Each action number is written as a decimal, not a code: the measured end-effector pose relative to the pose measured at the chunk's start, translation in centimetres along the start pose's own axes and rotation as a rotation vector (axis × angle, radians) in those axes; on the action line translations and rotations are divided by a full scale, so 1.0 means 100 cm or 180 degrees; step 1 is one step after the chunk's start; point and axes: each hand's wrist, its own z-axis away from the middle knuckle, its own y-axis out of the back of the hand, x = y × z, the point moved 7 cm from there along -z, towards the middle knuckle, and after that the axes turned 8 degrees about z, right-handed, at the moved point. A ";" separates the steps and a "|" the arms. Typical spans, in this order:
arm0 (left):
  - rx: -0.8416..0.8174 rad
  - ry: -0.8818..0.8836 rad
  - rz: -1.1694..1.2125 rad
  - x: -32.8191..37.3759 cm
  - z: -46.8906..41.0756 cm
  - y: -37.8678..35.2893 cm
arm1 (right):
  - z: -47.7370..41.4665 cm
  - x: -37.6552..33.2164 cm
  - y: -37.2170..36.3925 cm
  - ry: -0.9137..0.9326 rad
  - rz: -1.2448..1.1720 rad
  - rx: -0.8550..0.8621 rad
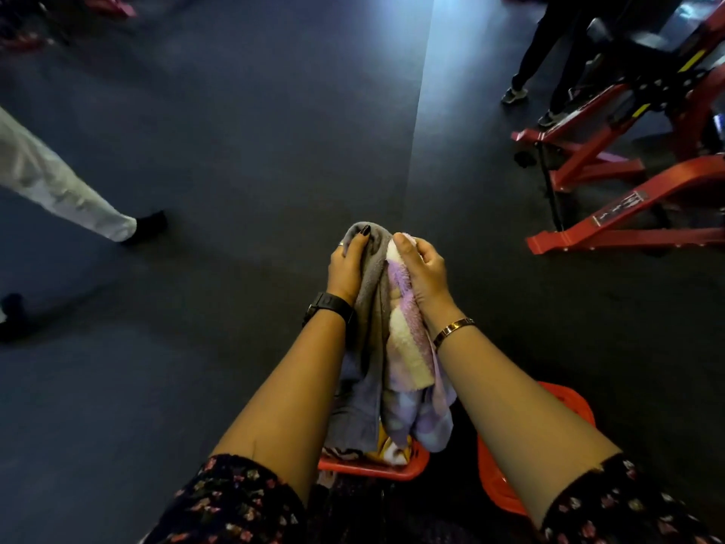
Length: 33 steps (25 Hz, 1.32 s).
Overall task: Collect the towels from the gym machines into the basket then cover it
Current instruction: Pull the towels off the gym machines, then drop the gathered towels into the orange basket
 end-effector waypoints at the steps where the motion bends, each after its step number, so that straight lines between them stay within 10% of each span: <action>1: 0.0053 0.0045 0.0012 -0.006 -0.007 0.005 | -0.006 0.005 -0.004 -0.0025 0.0020 -0.0004; 33: 0.0911 0.1133 -0.1058 -0.436 -0.150 0.164 | -0.107 0.490 -0.058 -0.1039 0.0928 0.0724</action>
